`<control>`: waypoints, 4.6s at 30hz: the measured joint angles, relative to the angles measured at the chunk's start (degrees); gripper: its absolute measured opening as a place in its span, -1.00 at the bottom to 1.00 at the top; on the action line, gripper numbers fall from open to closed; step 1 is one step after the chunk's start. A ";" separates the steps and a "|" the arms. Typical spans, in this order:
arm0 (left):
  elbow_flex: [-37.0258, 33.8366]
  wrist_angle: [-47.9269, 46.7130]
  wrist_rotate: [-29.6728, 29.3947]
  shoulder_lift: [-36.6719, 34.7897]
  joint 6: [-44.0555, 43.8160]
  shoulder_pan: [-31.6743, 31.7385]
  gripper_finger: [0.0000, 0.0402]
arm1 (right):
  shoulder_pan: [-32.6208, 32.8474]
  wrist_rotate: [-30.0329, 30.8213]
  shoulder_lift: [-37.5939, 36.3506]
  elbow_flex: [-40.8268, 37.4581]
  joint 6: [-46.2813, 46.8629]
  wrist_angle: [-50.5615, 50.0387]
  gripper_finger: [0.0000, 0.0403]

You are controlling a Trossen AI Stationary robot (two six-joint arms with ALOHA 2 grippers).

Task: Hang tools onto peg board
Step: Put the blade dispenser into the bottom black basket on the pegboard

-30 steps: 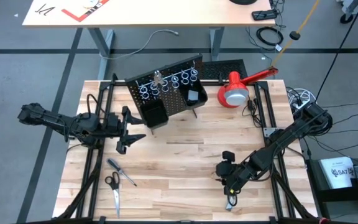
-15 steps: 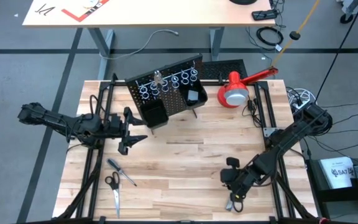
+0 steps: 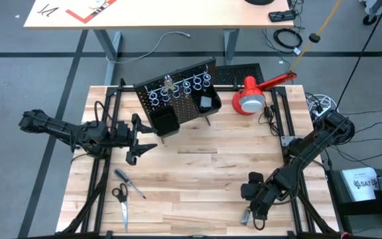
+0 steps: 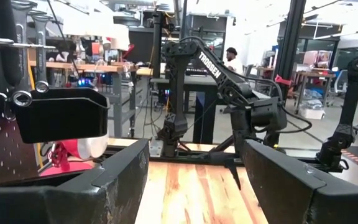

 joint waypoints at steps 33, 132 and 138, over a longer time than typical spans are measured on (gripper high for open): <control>0.02 -1.14 -0.17 0.00 -0.02 0.17 0.34 | 4.44 0.56 17.92 8.63 -48.11 0.41 0.26; 0.07 11.55 13.18 -0.13 1.87 -0.42 0.34 | -40.97 22.78 18.97 37.05 -110.94 32.13 -0.43; 0.07 10.82 13.18 -0.13 2.48 -0.42 0.34 | -40.65 23.54 18.84 37.05 -114.29 37.07 -0.05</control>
